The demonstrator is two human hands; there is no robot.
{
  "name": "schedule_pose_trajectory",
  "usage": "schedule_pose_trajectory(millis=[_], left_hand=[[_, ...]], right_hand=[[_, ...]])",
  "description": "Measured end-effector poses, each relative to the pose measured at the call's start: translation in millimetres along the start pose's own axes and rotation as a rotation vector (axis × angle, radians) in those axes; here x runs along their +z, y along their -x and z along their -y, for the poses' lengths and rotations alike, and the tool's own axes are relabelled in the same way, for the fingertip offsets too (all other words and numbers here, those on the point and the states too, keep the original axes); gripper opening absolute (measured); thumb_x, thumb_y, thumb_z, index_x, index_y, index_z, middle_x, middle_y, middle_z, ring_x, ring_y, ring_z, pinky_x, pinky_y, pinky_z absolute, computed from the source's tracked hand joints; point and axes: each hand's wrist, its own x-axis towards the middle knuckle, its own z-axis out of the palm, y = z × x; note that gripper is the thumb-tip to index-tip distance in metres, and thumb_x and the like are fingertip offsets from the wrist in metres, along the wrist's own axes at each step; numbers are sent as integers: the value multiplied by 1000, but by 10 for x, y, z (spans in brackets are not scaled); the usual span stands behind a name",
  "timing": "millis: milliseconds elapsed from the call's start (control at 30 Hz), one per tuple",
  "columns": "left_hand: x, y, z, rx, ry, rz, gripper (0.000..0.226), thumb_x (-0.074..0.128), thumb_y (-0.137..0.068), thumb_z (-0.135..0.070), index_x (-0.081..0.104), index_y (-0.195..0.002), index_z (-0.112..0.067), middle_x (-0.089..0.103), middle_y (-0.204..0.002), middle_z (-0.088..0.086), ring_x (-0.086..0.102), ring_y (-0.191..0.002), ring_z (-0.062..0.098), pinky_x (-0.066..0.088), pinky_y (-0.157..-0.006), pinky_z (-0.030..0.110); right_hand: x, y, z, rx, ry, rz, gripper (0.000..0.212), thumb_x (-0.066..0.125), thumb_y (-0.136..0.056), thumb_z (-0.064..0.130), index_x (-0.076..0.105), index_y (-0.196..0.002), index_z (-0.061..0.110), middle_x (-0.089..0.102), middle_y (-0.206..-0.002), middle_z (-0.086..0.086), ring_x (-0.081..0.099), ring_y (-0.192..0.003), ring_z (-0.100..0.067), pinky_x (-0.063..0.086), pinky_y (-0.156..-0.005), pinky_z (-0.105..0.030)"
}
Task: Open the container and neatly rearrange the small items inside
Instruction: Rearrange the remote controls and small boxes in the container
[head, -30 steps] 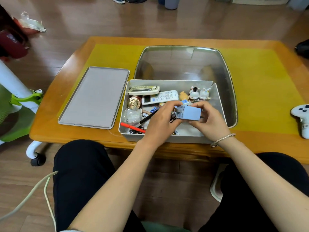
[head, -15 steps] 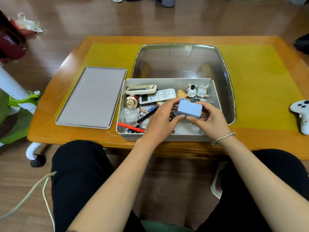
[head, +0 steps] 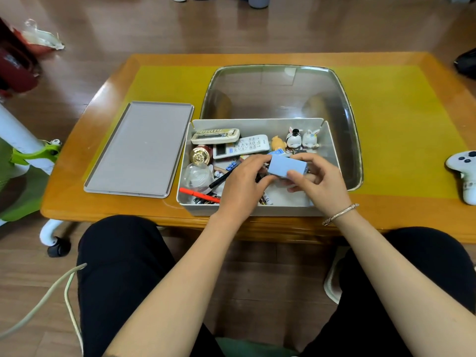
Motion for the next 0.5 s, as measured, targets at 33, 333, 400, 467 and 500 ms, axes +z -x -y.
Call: schedule_pose_trajectory(millis=[33, 333, 400, 467, 500], left_hand=[[-2, 8, -8, 19, -11, -6, 40, 72, -83, -15, 62, -121, -11, 65, -116, 0, 58, -101, 12, 46, -88, 21], [-7, 59, -52, 78, -96, -90, 38, 73, -81, -10, 66, -118, -6, 70, -101, 7, 61, -95, 21, 49, -81, 29], [1, 72, -65, 91, -130, -81, 37, 72, -82, -10, 65, -118, -6, 70, -94, 8, 61, -87, 22, 45, -75, 25], [8, 80, -67, 88, -146, -61, 39, 71, -84, -12, 64, -121, -6, 70, -93, 8, 60, -83, 21, 41, -72, 22], [8, 78, -61, 78, -148, -44, 41, 71, -84, -14, 63, -124, -8, 70, -94, 7, 60, -81, 20, 40, -71, 20]], right_hand=[[-3, 0, -2, 4, -29, 12, 32, 66, -82, 21, 56, -112, 13, 65, -106, -3, 72, -80, -17, 59, -63, -27], [-25, -24, -1, 21, 11, 92, 40, 63, -86, 7, 54, -125, 10, 56, -121, -7, 66, -96, -9, 58, -70, -23], [-25, -27, 10, 21, 7, 95, 42, 63, -86, 5, 52, -126, 8, 54, -123, -7, 64, -99, -6, 57, -72, -21], [-31, -26, 18, 19, 20, 98, 43, 64, -85, 3, 52, -125, 12, 52, -126, -8, 64, -101, -9, 58, -71, -23], [-33, -25, 21, 17, 34, 97, 42, 64, -85, 3, 52, -124, 14, 51, -127, -9, 63, -101, -13, 58, -69, -24]])
